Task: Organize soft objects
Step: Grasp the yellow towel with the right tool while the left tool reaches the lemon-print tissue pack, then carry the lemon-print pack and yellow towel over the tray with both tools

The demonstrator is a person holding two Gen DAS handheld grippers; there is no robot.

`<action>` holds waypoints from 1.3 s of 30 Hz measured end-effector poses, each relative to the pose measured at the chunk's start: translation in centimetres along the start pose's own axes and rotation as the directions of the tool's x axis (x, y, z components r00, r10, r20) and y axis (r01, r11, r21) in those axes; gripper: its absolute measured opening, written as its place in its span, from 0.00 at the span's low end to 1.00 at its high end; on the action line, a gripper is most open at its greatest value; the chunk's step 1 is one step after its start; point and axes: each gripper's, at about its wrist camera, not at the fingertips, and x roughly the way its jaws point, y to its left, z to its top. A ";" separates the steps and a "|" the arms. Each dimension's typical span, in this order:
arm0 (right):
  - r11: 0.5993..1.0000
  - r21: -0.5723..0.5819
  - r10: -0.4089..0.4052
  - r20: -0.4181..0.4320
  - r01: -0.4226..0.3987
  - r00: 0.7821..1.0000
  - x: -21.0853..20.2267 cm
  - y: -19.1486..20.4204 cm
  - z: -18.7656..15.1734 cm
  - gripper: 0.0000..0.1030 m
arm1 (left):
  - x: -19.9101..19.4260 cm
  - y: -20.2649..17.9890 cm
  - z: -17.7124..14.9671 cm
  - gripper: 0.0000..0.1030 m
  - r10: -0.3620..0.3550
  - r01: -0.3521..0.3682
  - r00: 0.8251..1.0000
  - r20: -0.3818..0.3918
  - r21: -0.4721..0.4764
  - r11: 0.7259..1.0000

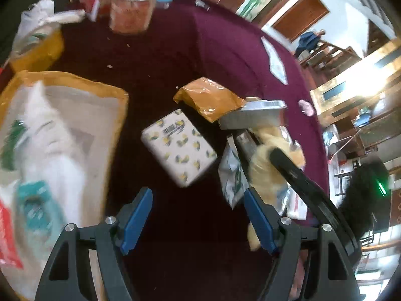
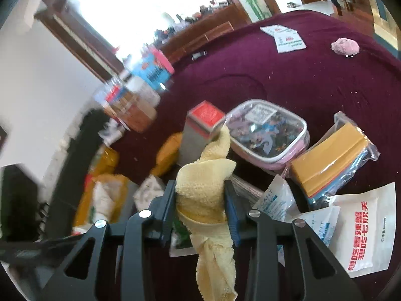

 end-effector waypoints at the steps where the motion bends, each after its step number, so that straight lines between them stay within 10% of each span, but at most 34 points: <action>1: 1.000 0.013 0.001 0.022 -0.001 1.000 -0.6 -0.3 0.1 0.34 | 0.5 -0.1 0.4 0.76 0.025 -0.025 1.000 0.003 -0.013 1.000; 10: 0.997 0.069 0.020 0.049 -0.023 0.999 -1.7 -1.4 0.3 0.34 | 4.5 0.2 3.5 0.76 0.207 -0.206 0.978 -0.007 -0.131 0.970; 17: 0.999 0.040 -0.035 0.157 0.029 0.987 -3.7 -0.7 0.1 0.34 | 5.1 -1.1 2.1 0.64 0.271 -0.270 0.963 0.016 -0.034 0.962; 31: 0.998 0.010 0.051 0.228 -0.055 0.972 -5.2 -0.1 0.0 0.34 | 3.7 -1.9 -2.9 0.58 0.237 -0.239 0.971 0.032 0.207 0.949; 39: 0.992 -0.031 0.125 0.250 -0.121 0.960 -5.7 0.5 -0.2 0.34 | -3.7 2.0 -8.4 0.57 0.014 -0.020 0.999 0.042 0.157 0.987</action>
